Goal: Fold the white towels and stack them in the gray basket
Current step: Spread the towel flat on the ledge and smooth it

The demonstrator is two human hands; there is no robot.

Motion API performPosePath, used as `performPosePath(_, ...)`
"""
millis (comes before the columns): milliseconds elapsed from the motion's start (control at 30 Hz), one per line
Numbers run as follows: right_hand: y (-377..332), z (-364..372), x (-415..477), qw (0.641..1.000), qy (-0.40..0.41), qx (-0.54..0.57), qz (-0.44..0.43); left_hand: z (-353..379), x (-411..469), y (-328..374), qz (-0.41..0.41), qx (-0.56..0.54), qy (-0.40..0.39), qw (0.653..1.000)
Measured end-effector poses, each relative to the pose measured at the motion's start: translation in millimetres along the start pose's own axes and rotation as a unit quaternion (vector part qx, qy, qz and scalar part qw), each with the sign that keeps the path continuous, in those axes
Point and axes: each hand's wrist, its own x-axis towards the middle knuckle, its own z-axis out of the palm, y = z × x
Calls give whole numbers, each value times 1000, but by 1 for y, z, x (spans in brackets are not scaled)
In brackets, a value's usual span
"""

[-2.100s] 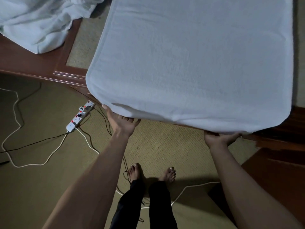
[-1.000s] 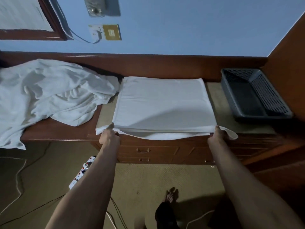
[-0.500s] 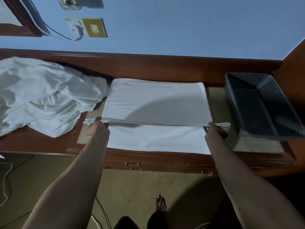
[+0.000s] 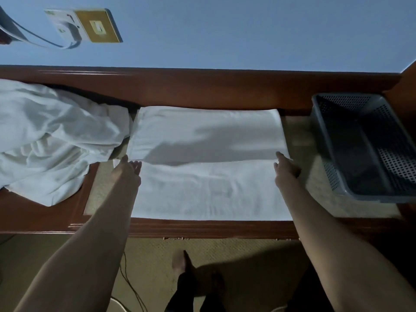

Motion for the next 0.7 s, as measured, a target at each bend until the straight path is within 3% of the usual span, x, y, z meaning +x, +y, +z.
performPosePath(100, 19, 5, 7, 997, -47, -64, -18, 1, -2, -22, 68, 76, -29, 994)
performPosePath(167, 38, 3, -6, 972, -76, -198, -102, -3, -6, -49, 166, 229, -34, 959)
performPosePath(233, 64, 1, -23, 915, -113, -301, -244, -9, -16, -79, 285, 412, -72, 862)
performPosePath(300, 96, 3, -35, 822, -163, -383, -388, -12, -26, -114, 411, 501, -173, 742)
performPosePath(367, 126, 9, -38, 732, -204, -462, -458, -11, -31, -146, 479, 554, -260, 629)
performPosePath(433, 148, 15, -38, 666, -229, -525, -478, -4, -26, -172, 489, 608, -306, 546)
performPosePath(567, 165, 18, -22, 592, -228, -591, -499, 4, -13, -198, 483, 696, -333, 415)
performPosePath(633, 163, 16, -10, 578, -233, -594, -509, 3, -9, -201, 495, 717, -311, 379)
performPosePath(700, 156, 11, 1, 563, -236, -602, -515, 2, -10, -202, 501, 723, -296, 371)
